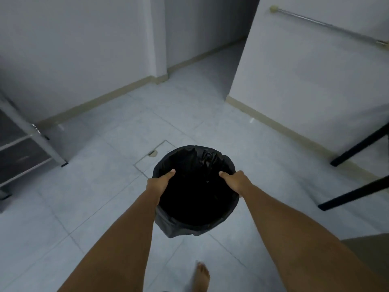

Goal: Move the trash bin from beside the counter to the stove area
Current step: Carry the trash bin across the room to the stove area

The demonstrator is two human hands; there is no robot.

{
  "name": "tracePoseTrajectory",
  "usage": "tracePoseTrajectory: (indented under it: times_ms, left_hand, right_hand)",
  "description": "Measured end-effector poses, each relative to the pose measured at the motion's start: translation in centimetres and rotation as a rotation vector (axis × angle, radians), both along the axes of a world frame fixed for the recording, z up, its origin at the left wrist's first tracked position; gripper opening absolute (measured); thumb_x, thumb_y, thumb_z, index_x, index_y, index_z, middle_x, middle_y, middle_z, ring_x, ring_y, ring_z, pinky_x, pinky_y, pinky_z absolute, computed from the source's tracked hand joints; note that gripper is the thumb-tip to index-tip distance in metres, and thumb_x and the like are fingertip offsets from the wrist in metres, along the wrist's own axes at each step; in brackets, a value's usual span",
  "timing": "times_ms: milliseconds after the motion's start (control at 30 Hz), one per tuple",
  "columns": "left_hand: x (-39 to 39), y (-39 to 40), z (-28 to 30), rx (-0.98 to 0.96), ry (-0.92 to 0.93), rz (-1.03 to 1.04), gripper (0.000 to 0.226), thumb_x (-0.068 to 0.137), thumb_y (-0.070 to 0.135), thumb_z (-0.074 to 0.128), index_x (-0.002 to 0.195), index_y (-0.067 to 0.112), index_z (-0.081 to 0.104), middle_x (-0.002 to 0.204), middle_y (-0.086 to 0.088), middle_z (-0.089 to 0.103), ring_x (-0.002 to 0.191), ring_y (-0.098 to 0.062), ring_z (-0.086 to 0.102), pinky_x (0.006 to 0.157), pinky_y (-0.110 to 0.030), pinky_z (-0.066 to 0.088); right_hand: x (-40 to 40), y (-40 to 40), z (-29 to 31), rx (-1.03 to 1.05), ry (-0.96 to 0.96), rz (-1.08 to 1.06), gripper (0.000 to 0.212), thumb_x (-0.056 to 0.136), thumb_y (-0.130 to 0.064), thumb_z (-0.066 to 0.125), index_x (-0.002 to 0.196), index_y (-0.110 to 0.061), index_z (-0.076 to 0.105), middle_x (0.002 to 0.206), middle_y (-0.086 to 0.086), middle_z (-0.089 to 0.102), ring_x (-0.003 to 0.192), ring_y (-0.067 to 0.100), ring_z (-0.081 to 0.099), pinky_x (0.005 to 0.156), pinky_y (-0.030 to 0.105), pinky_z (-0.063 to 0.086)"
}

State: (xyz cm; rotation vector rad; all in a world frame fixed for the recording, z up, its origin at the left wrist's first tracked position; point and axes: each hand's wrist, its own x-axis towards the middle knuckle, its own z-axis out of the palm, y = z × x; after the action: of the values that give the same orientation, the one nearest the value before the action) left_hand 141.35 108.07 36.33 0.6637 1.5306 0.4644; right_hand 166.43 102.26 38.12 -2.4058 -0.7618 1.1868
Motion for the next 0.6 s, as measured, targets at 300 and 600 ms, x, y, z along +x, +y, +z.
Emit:
tracePoseTrajectory:
  times_ms: [300,600]
  left_hand:
    - [-1.0,6.9,-0.1,0.004,-0.023,0.275,0.105,0.077,0.054,0.079,0.156,0.001,0.035,0.154,-0.023,0.048,0.139,-0.043,0.05,0.116,-0.052,0.041]
    - [-7.2,17.7,-0.9,0.021,-0.009,0.515,0.104,0.078,0.053,0.079,0.156,0.001,0.035,0.154,-0.023,0.047,0.139,-0.042,0.05,0.117,-0.052,0.04]
  right_hand:
    - [-0.2,15.2,0.1,0.002,-0.018,0.334,0.093,0.088,-0.059,0.061,0.153,-0.001,0.027,0.15,0.02,0.046,0.132,0.04,0.05,0.106,0.048,0.046]
    - [-7.5,31.6,-1.4,-0.031,0.013,0.576,0.088,0.088,-0.058,0.061,0.149,-0.002,0.034,0.146,0.021,0.05,0.128,0.04,0.054,0.103,0.051,0.05]
